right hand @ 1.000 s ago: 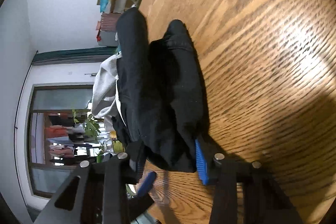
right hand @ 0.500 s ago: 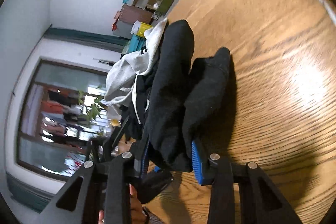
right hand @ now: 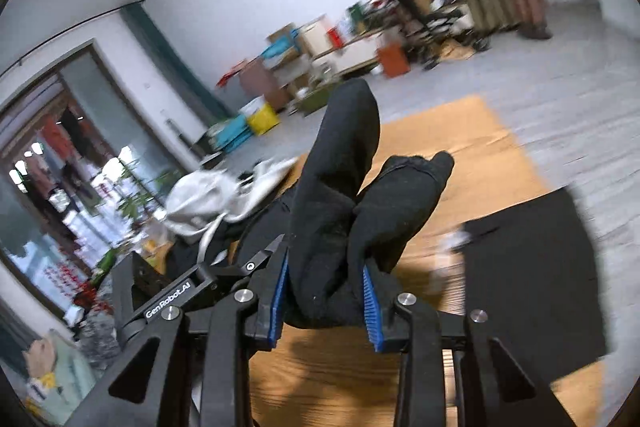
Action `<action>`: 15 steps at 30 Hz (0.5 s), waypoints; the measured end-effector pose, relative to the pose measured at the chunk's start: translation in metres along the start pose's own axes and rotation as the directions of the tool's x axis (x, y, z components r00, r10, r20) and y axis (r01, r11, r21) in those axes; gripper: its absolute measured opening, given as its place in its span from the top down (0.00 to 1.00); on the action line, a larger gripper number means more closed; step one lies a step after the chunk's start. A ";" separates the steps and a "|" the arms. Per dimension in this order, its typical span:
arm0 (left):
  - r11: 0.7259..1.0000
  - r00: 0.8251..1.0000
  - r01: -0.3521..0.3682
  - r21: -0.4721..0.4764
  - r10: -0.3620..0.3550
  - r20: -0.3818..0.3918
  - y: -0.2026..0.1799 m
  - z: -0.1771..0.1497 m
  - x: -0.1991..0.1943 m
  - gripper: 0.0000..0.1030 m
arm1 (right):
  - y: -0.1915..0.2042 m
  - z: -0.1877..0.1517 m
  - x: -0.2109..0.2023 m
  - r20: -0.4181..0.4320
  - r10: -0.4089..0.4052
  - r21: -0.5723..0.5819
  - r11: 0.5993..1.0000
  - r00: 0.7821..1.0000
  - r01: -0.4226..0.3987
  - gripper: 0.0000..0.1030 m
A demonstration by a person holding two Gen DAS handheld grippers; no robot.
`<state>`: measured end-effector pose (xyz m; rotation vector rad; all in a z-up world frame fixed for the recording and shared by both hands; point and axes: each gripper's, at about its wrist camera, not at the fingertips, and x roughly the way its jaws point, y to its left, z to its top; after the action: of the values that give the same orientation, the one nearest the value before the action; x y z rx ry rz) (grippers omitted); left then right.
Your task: Fold clothes
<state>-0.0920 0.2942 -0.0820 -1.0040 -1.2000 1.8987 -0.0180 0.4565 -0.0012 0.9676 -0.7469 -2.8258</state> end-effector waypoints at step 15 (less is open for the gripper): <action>0.977 0.876 -0.125 0.174 0.191 -0.442 0.004 -0.104 0.100 0.36 | -0.216 -0.077 -0.041 -0.140 -0.185 0.361 0.905 0.973 0.224 0.50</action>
<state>-0.0509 0.4197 -0.1397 -1.4093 -0.7169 1.7014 0.0804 0.6226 -0.1312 1.3046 -1.2766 -2.8308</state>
